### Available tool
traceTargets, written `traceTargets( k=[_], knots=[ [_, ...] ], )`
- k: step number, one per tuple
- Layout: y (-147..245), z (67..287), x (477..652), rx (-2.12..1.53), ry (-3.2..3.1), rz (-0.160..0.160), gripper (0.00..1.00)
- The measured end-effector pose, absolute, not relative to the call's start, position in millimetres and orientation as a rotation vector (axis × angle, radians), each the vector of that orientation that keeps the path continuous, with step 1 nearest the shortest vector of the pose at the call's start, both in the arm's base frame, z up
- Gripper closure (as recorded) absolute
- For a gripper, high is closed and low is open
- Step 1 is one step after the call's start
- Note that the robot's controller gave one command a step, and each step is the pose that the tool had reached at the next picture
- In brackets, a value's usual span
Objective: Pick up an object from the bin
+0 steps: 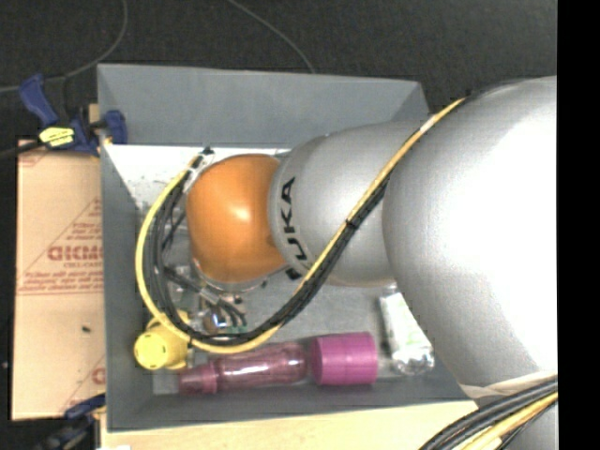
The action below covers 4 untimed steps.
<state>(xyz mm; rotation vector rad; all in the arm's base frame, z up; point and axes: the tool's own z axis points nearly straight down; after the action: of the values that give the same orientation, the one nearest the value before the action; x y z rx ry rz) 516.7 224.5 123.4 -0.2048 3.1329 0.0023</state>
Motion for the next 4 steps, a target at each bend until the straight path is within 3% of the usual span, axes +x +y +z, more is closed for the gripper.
traceTargets(
  k=[1,2,3,4],
  knots=[
    [229,132,502.0,-0.078,3.139,0.005,0.00],
    [232,132,499.4,-0.066,3.139,0.004,0.00],
    [236,73,497.1,0.167,3.132,0.003,0.00],
    [234,76,492.9,0.252,3.116,0.007,1.00]
  ],
)
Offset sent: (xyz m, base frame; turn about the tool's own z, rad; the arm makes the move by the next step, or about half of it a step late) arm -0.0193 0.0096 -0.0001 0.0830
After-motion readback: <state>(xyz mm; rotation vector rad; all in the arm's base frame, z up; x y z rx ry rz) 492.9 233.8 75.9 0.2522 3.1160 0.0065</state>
